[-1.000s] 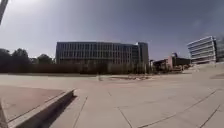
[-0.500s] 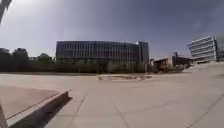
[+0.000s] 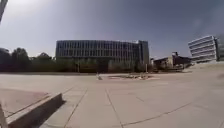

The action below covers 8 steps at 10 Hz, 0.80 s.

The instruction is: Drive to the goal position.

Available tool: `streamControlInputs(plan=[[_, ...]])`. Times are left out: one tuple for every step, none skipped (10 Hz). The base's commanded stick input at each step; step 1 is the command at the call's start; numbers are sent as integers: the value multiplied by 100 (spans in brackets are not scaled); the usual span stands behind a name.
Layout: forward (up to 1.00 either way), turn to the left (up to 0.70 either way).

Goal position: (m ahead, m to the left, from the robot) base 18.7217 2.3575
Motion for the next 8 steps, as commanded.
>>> streamControlInputs(plan=[[70, 25], [70, 12], [70, 1], [70, 0], [70, 0], [70, 0], [70, 0], [70, 0]])
